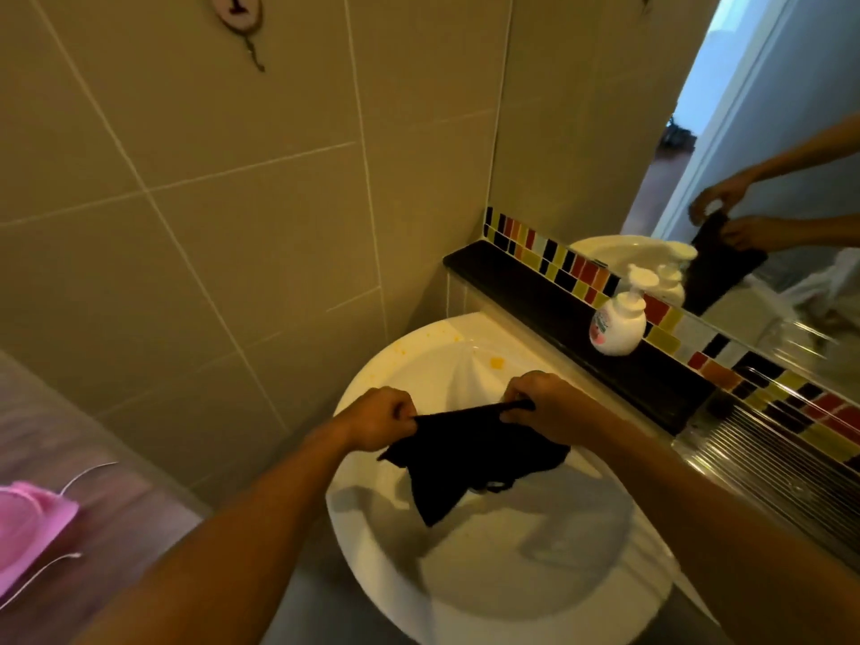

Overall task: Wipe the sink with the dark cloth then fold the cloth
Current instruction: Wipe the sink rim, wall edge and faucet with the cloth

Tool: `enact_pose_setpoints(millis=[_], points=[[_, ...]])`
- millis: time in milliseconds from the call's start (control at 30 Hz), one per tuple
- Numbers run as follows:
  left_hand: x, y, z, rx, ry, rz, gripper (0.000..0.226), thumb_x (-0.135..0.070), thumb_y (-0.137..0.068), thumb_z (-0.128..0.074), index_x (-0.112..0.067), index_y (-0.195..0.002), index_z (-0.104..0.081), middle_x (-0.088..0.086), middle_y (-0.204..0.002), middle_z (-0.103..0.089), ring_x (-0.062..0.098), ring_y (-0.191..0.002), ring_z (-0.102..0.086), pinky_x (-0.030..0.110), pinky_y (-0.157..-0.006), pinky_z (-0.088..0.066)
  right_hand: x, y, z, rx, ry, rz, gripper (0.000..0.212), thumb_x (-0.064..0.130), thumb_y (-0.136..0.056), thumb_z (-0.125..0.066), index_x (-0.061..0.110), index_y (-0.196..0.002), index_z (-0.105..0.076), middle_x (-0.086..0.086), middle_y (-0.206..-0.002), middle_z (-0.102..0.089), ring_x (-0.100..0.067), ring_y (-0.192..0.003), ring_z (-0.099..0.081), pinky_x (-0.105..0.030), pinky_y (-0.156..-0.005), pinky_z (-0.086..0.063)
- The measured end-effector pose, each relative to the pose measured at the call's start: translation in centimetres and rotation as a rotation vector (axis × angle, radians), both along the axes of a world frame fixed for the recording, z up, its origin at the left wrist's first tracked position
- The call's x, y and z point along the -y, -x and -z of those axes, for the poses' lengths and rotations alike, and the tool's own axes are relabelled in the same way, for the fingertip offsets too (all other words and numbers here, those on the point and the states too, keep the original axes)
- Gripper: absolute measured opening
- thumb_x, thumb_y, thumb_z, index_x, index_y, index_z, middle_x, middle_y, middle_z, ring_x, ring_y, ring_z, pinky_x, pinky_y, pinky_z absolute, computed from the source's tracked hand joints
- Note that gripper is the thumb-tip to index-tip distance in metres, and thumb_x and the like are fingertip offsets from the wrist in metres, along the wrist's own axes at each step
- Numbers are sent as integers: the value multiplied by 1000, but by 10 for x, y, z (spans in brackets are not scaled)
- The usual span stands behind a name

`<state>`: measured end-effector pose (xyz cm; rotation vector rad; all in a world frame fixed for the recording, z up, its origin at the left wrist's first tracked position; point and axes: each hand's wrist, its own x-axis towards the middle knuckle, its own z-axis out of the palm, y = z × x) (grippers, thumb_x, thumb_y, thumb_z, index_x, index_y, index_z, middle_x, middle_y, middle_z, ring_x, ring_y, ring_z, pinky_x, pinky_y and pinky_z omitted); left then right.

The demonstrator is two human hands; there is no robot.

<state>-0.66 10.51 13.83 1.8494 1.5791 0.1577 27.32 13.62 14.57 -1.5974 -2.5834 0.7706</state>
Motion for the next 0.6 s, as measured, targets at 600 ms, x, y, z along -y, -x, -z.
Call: enact_pose_setpoints(millis=[600], points=[[-44,190,-54,60,-138,-62,11,-18,-84,-69,-12,-93,-70,10,-95,-70,19,-89,-62,26,-78,-45,-18,173,-15,-86,101,41,6,31,-92,-59,29,-97,-55,6,-93,-55,-14,-87,-55,-21,-66,-38]])
